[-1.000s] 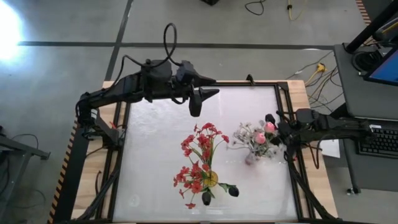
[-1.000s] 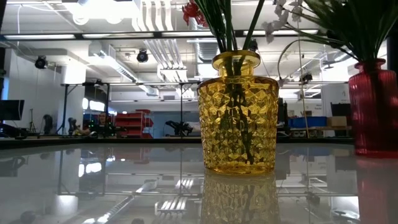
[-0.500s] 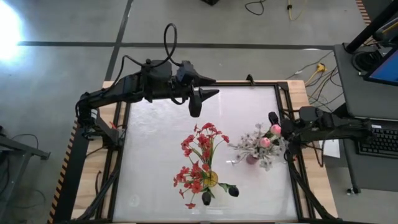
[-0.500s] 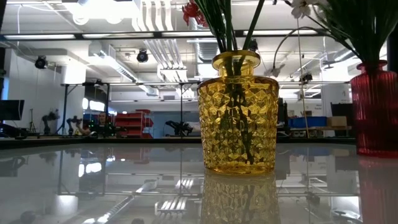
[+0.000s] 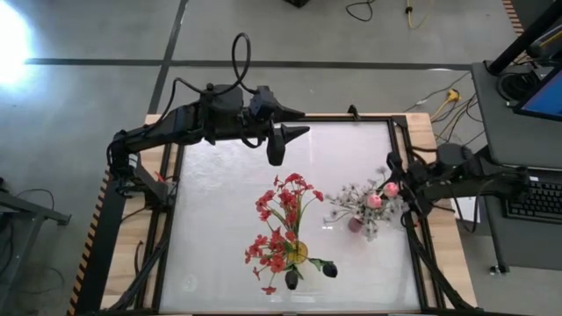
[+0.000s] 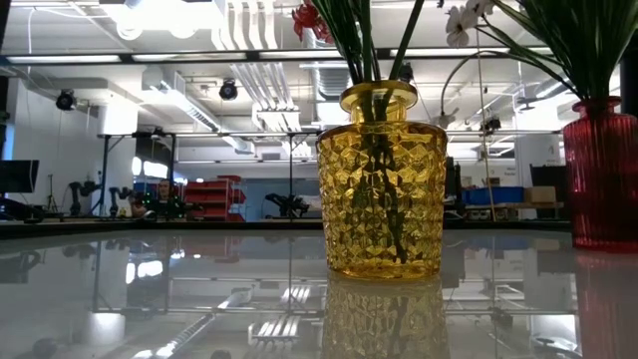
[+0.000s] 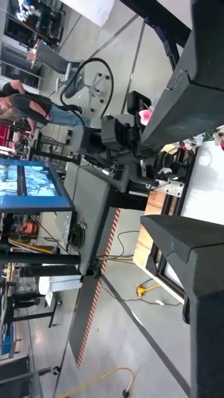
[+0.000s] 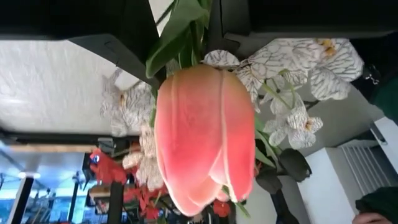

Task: Sort flowers into vase by color
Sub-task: Put the pink tulip into the red vase, then return to Home Position

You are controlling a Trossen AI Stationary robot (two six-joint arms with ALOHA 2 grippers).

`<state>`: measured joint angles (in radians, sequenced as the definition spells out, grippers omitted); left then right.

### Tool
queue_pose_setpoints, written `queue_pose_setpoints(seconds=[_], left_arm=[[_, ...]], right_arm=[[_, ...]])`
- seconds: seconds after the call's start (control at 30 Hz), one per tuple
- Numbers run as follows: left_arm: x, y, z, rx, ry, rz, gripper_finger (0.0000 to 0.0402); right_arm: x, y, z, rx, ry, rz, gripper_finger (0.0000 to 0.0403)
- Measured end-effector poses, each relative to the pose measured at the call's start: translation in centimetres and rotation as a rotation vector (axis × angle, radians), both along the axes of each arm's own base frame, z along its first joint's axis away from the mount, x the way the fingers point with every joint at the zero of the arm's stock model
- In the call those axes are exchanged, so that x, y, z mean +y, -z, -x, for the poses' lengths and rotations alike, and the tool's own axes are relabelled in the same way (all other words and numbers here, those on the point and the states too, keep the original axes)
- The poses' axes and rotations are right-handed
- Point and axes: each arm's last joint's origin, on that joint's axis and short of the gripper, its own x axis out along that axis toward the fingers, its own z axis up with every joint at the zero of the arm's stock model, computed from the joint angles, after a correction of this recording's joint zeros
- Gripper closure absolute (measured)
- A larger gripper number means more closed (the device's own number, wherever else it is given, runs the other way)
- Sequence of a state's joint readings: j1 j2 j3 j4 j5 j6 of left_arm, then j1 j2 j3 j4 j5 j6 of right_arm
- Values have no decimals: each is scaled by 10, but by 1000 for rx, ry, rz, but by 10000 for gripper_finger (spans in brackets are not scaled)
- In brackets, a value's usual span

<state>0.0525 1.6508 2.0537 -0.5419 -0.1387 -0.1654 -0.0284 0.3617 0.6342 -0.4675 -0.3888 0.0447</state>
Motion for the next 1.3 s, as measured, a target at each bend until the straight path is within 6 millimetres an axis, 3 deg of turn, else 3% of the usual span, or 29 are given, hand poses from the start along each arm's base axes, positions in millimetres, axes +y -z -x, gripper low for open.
queue_pose_setpoints(seconds=[0.17,0.37,0.57,0.87,1.13,1.3], left_arm=[[0,0,0,1,0,0,222],[0,1,1,12,1,-7,222],[0,1,11,68,1,-19,222],[0,-4,30,109,7,-45,222],[3,5,36,166,34,-94,222],[14,27,49,189,44,-62,222]], right_arm=[[0,4,1,63,7,-45,290],[0,11,4,182,26,-110,238],[1,-14,24,207,26,-108,202],[0,-36,59,349,122,-111,197],[-3,-76,81,161,229,-178,197],[-6,-90,77,-3,322,-139,200]])
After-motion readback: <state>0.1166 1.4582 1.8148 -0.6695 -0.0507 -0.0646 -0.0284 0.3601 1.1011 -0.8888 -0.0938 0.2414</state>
